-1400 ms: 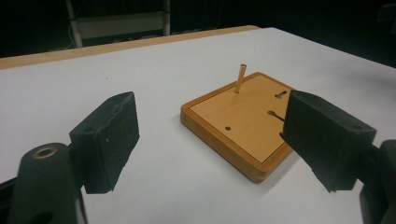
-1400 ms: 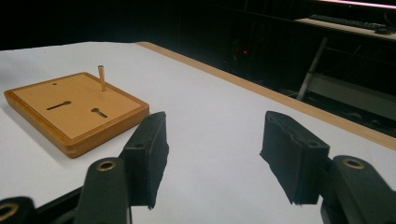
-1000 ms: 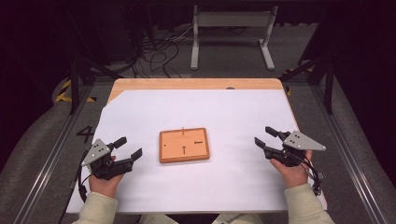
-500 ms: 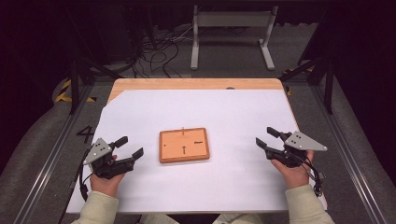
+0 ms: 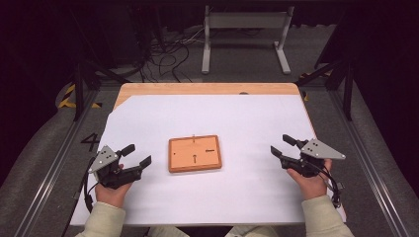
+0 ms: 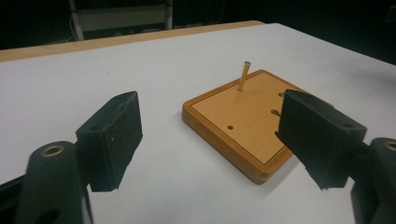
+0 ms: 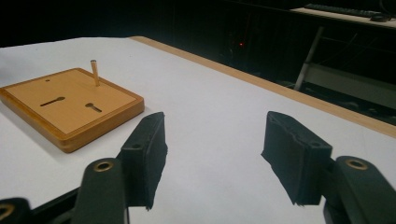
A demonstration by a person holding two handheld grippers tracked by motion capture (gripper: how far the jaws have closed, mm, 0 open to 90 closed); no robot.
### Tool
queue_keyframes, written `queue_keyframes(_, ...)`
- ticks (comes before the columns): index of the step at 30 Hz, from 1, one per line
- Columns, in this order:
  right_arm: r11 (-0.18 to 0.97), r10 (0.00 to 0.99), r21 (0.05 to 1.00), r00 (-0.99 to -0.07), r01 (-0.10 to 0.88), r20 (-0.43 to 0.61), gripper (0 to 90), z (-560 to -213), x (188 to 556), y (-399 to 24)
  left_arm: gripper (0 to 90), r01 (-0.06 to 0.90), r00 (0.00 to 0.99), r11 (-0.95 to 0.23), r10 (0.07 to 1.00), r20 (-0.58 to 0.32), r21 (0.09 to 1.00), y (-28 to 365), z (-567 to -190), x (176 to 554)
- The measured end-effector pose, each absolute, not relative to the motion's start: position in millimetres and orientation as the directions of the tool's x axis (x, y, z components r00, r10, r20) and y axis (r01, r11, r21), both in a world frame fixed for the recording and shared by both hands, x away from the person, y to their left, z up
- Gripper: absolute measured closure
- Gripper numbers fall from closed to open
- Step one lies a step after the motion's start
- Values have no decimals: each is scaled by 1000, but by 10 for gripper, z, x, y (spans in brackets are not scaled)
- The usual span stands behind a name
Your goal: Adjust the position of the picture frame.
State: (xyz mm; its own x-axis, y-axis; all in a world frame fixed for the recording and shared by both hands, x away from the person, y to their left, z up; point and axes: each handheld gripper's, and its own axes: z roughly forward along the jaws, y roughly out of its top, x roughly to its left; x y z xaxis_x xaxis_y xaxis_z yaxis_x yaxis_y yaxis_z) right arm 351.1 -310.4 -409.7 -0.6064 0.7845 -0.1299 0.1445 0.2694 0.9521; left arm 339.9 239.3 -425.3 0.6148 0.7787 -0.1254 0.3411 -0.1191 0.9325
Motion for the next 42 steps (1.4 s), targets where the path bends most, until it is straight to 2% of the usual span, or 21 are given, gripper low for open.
queue_keyframes(8, 261, 797, 947, -595, 185, -104, 420, -4091, 3477, -3148, 310, 432, 605, -207, 788, -112, 878, 2271, -4090, 3554)
queue_keyframes(12, 259, 797, 947, -596, 191, -98, 431, -4092, 3455, -3162, 343, 507, 598, -205, 783, -171, 837, 2247, -4005, 3728)
queue_keyframes(19, 259, 800, 945, -593, 198, -95, 438, -4098, 3427, -3207, 387, 552, 600, -254, 782, -168, 794, 2101, -3962, 4004)
queue_keyframes(26, 254, 799, 944, -596, 213, -80, 453, -4118, 3381, -3259, 439, 600, 620, -292, 758, -203, 745, 1899, -3945, 4295)
queue_keyframes(29, 256, 796, 942, -600, 216, -79, 453, -4116, 3346, -3256, 515, 609, 620, -306, 760, -198, 732, 1850, -3935, 4388)
queue_keyframes(30, 256, 796, 942, -600, 216, -79, 453, -4116, 3346, -3256, 515, 615, 625, -313, 753, -205, 724, 1826, -3928, 4446)
queue_keyframes(37, 256, 795, 940, -602, 224, -73, 481, -4115, 3254, -3297, 867, 621, 658, -391, 731, -181, 680, 1666, -3931, 4764)
queue_keyframes(38, 257, 795, 939, -602, 229, -70, 485, -4116, 3242, -3305, 893, 630, 655, -399, 733, -180, 666, 1641, -3944, 4804)
queue_keyframes(42, 255, 791, 938, -609, 234, -64, 490, -4121, 3212, -3308, 896, 654, 649, -411, 735, -194, 635, 1577, -4024, 5003)
